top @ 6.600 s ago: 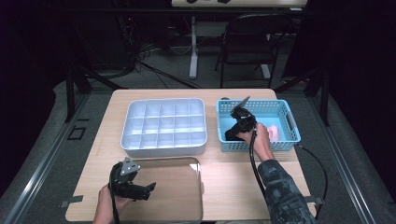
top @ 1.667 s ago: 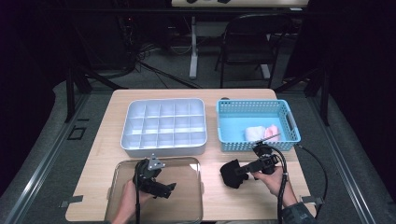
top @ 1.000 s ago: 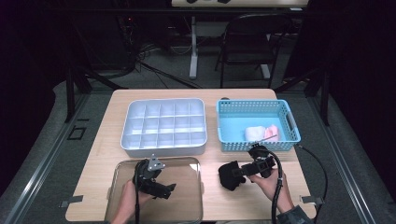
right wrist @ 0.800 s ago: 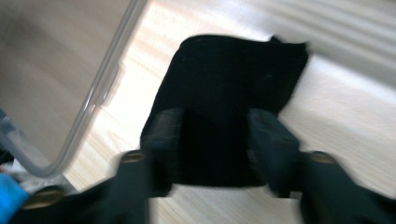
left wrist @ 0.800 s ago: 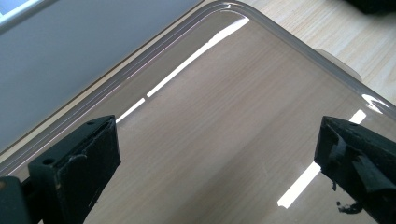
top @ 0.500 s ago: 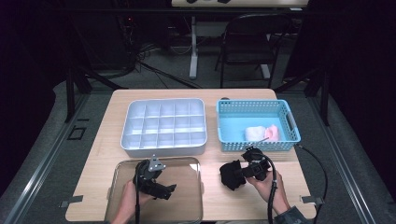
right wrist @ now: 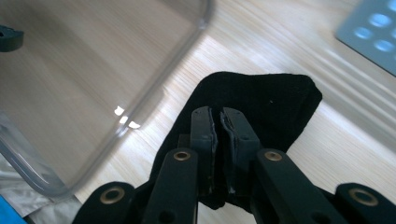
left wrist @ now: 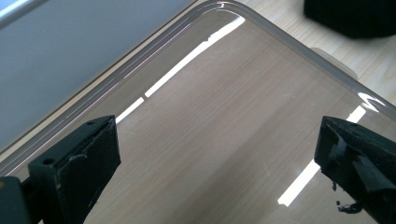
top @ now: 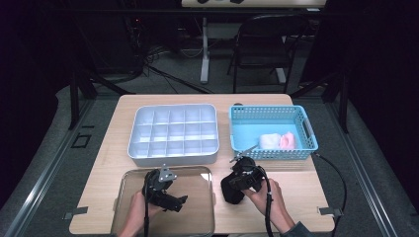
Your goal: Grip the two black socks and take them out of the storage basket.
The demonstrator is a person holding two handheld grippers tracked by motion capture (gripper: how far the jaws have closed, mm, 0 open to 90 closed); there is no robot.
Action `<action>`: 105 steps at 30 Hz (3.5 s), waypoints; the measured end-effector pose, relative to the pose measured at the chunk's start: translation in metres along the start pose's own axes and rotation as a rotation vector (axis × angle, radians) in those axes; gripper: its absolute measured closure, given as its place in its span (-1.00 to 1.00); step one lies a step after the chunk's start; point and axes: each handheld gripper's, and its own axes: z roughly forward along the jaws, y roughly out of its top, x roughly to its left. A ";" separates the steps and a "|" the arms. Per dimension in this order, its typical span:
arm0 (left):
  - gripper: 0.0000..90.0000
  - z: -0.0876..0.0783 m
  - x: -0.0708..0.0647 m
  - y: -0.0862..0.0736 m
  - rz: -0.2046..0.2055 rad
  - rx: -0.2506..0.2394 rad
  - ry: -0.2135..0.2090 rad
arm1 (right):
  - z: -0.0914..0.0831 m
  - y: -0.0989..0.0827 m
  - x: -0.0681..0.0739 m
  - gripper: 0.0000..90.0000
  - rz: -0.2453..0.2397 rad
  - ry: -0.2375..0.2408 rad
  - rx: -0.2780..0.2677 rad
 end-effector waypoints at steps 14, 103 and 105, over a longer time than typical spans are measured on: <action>-0.99 -0.003 0.003 -0.001 -0.005 -0.003 0.004 | -0.009 -0.025 -0.035 0.13 0.165 0.139 -0.145; -0.82 0.007 -0.031 0.025 0.060 -0.050 -0.063 | 0.024 -0.047 -0.053 0.90 0.195 0.201 -0.104; -0.81 0.008 -0.033 0.027 0.067 -0.053 -0.065 | 0.023 -0.047 -0.055 0.91 0.198 0.200 -0.108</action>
